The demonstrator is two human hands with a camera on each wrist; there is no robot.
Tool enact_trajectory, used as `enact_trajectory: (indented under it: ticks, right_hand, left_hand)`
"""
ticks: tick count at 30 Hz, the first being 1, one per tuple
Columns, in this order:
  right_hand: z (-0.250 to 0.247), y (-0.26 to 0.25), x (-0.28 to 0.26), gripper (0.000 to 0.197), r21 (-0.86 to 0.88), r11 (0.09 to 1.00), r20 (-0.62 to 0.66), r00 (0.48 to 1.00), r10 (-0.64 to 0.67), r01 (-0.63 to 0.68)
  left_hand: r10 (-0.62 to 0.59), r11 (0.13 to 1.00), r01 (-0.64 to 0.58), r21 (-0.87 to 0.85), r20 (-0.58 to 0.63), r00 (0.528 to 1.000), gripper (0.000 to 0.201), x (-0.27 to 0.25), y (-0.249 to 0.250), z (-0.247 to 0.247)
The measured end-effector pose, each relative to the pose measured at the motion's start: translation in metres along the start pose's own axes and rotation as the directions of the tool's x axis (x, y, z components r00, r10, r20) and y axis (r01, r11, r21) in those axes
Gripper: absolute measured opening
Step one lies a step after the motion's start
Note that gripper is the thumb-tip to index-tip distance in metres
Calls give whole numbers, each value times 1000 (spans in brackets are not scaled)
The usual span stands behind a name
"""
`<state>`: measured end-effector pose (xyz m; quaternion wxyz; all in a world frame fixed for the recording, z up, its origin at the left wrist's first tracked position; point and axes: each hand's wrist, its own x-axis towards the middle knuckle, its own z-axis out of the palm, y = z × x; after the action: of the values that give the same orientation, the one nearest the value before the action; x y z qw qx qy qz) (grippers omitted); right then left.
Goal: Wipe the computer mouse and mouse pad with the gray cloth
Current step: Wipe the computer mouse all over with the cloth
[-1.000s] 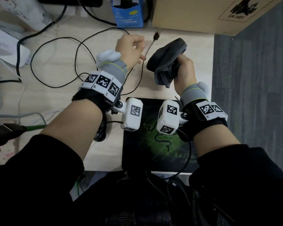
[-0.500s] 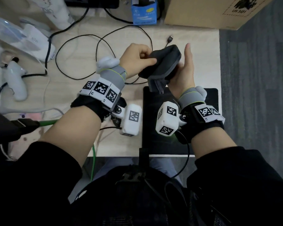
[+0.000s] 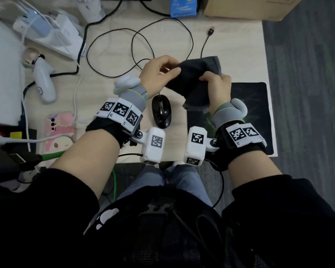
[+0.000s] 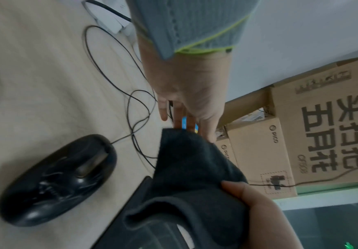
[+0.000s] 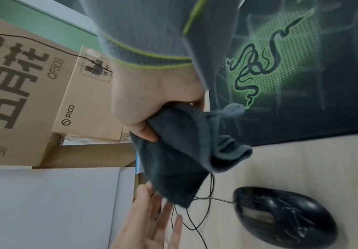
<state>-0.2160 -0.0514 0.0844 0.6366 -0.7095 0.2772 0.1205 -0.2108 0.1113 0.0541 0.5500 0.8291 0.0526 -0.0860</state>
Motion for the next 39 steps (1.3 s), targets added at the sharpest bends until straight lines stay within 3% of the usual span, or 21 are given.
enact_trajectory:
  ticks: [3, 6, 8, 12, 15, 19, 24, 29, 34, 39]
  right_hand:
    - [0, 5, 1, 27, -47, 998, -67, 996, -52, 49]
    - [4, 16, 7, 13, -124, 990, -38, 997, -65, 60]
    - [10, 28, 11, 12, -173, 984, 27, 999, -41, 45]
    - [22, 52, 19, 35, -276, 961, 151, 988, 35, 8]
    - [30, 63, 21, 22, -312, 950, 217, 975, 53, 18]
    - [39, 76, 24, 7, -288, 957, 292, 954, 67, 21]
    - [42, 81, 30, 11, -287, 958, 322, 942, 97, -1]
    - [41, 80, 32, 13, -279, 960, 364, 923, 127, -21]
    - [40, 78, 32, 19, -274, 961, 373, 918, 134, -29]
    - [37, 75, 31, 17, -255, 966, 394, 907, 151, -50]
  left_hand:
    - [-115, 992, 115, 43, -1, 993, 56, -8, -19, -5]
    - [-285, 926, 244, 287, 110, 952, 95, -18, -41, -6]
    - [-341, 873, 245, 421, 171, 924, 113, -26, -52, -2]
    - [-334, 849, 195, 490, 213, 918, 133, -39, -60, 5]
    - [-315, 806, 162, 569, 181, 932, 142, -45, -67, 13]
    - [-241, 774, 90, 627, 161, 957, 143, -49, -87, 20]
    - [-186, 734, 36, 678, 150, 971, 141, -43, -98, 23]
    - [-143, 742, 29, 669, 116, 983, 126, -39, -97, 26]
    - [-153, 738, 58, 672, 83, 985, 117, -36, -92, 30]
    - [-180, 702, 52, 710, 107, 978, 124, -33, -87, 34]
